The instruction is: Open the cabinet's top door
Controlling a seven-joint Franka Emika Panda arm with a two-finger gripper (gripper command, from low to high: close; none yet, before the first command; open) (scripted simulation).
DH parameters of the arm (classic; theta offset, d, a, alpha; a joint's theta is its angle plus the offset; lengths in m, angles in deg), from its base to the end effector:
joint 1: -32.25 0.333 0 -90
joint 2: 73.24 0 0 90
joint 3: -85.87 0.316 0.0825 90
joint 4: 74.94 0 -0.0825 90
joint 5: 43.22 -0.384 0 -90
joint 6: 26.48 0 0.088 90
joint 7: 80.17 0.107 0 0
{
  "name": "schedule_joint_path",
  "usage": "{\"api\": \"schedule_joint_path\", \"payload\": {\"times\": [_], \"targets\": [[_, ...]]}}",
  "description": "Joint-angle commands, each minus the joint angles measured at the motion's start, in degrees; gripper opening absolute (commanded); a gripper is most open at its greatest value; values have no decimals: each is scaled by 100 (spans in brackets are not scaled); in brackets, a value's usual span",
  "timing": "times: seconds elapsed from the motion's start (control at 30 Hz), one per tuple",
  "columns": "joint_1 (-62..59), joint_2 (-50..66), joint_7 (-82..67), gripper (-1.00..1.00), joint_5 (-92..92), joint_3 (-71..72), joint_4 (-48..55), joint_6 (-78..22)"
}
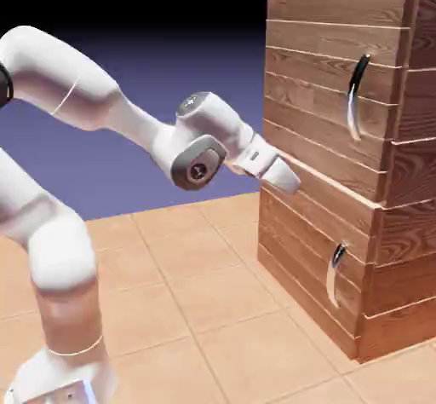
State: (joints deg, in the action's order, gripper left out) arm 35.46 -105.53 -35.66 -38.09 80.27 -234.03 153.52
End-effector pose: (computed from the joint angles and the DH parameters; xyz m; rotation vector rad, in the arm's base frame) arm 0.3962 -0.0107 0.4857 -2.3733 0.9206 -1.1809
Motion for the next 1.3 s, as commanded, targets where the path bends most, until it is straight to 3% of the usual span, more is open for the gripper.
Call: {"api": "schedule_joint_path", "payload": {"times": [0.0, 0.43, 0.67, 0.7, 1.1, 1.27], "targets": [[94, 14, 76, 0, 190, -208, 71, 222], [1307, 191, 1064, 0, 2662, -2908, 989, 3110], [1825, 1205, 1480, 0, 2739, -3352, 1840, 3500], [1825, 1205, 1480, -100, 2739, -3352, 1840, 3500], [-10, 309, 156, -100, 563, -1068, 673, 3379], [-1035, 143, 663, -100, 704, -211, 478, 3379]]}}
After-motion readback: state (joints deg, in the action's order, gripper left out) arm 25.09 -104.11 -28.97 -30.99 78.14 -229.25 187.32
